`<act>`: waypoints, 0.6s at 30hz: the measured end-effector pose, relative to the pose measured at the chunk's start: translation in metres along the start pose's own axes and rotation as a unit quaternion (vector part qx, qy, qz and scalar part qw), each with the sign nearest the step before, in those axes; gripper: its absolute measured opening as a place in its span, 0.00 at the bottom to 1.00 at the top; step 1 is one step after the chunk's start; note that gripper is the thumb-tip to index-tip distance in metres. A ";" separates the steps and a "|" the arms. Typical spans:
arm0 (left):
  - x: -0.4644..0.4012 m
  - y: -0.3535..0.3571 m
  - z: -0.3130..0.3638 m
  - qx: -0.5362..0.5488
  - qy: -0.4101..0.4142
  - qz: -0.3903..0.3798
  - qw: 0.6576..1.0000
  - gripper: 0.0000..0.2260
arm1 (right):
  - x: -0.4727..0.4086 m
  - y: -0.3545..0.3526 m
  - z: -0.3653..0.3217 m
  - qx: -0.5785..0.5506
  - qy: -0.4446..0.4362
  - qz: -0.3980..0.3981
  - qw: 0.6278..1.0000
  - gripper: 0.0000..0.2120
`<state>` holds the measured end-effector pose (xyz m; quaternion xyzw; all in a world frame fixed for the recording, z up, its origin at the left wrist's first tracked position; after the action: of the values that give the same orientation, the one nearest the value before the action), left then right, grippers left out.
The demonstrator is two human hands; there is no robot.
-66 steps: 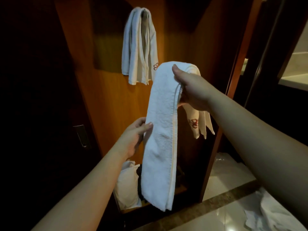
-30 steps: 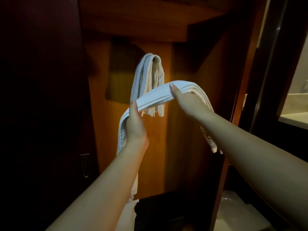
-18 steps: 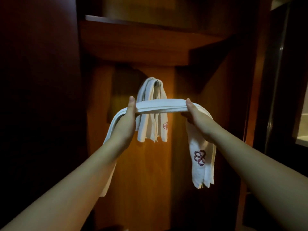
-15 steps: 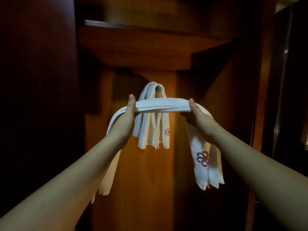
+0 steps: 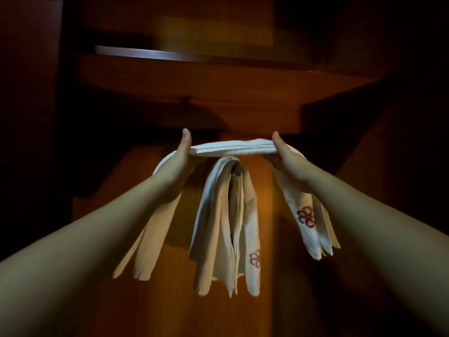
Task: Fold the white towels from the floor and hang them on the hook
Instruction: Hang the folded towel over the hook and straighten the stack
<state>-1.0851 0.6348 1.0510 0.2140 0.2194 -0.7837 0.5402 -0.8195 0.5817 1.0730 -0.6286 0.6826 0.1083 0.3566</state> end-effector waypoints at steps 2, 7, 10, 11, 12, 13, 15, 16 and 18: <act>-0.019 0.001 -0.002 0.002 0.012 0.002 1.000 0.41 | -0.029 -0.003 0.014 -0.006 0.015 -0.023 1.000 0.43; -0.068 -0.002 -0.024 0.045 0.009 -0.003 0.999 0.40 | -0.080 0.001 0.047 -0.049 0.056 -0.091 0.993 0.44; -0.093 -0.009 -0.040 0.011 -0.021 -0.014 1.000 0.44 | -0.105 0.004 0.064 -0.034 0.061 -0.092 0.993 0.46; -0.100 -0.011 -0.045 -0.002 -0.025 -0.026 0.999 0.44 | -0.112 0.004 0.069 -0.033 0.060 -0.095 0.993 0.46; -0.107 -0.012 -0.049 -0.008 -0.026 -0.034 0.999 0.44 | -0.119 0.004 0.074 -0.034 0.059 -0.098 0.993 0.45; -0.113 -0.013 -0.052 -0.009 -0.026 -0.041 0.999 0.44 | -0.126 0.003 0.078 -0.034 0.062 -0.098 0.993 0.44; -0.125 -0.013 -0.056 -0.021 -0.033 -0.045 0.998 0.45 | -0.140 0.002 0.087 -0.031 0.076 -0.092 0.992 0.43; -0.130 -0.013 -0.059 -0.032 -0.038 -0.052 0.997 0.46 | -0.146 0.001 0.092 -0.031 0.085 -0.088 0.992 0.43; -0.139 -0.015 -0.063 -0.050 -0.045 -0.072 0.995 0.47 | -0.157 0.002 0.101 -0.037 0.101 -0.083 0.991 0.45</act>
<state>-1.0478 0.7804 1.0808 0.1351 0.2489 -0.8175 0.5015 -0.7926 0.7642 1.0975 -0.7038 0.6559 0.0390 0.2702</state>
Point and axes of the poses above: each hand's wrist, its own x-axis away from the middle knuckle, its own y-axis out of the palm, z = x × y, the point moved 2 cm from there along -x, towards the middle knuckle, and after that the axes turned 1 degree about y, right-handed, at the moved point
